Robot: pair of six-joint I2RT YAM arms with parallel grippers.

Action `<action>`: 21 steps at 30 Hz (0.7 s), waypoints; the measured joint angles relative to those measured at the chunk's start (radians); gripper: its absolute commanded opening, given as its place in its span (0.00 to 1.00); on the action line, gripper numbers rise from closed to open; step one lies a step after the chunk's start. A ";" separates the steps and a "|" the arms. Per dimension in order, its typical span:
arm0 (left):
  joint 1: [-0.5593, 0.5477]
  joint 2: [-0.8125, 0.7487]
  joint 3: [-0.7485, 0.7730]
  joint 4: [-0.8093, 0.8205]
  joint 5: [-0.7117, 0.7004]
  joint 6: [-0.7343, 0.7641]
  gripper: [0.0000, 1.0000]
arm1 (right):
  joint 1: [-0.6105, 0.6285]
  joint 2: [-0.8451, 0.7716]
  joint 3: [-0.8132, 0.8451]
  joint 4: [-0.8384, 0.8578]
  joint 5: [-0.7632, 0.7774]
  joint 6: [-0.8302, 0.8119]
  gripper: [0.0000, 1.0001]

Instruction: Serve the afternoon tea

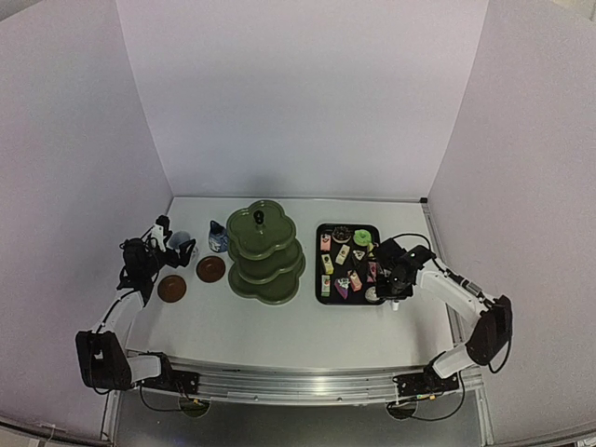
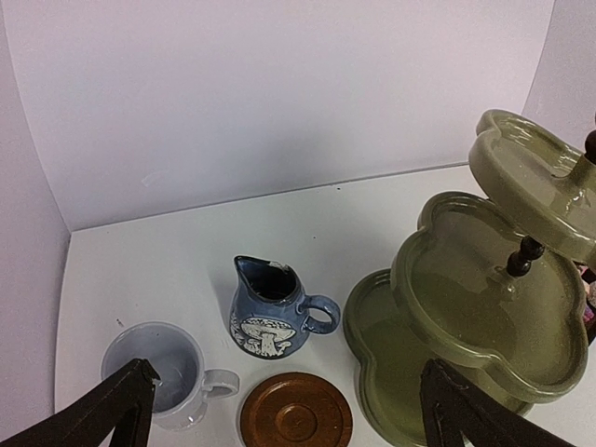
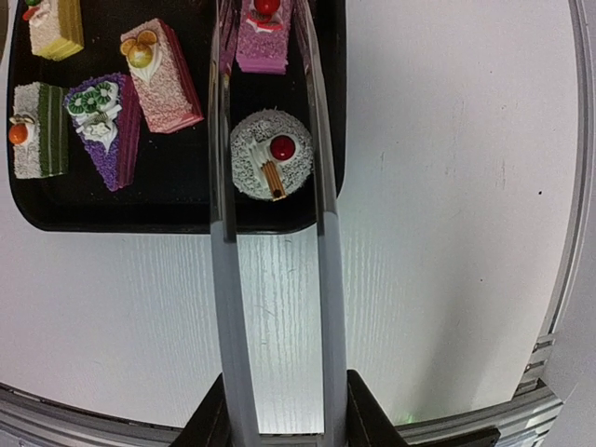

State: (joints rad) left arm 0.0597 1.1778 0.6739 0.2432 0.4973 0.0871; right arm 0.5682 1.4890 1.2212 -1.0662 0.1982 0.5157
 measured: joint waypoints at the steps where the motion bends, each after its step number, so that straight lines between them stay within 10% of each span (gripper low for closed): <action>1: 0.000 0.000 0.000 0.000 0.000 0.001 1.00 | 0.000 -0.006 0.005 -0.004 0.000 -0.003 0.00; 21: 0.000 0.001 0.000 0.000 0.001 0.013 0.99 | 0.000 0.023 0.028 -0.027 0.004 -0.019 0.13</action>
State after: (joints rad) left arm 0.0597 1.1786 0.6739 0.2432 0.4980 0.1006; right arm 0.5686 1.5116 1.2492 -1.0927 0.2019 0.4964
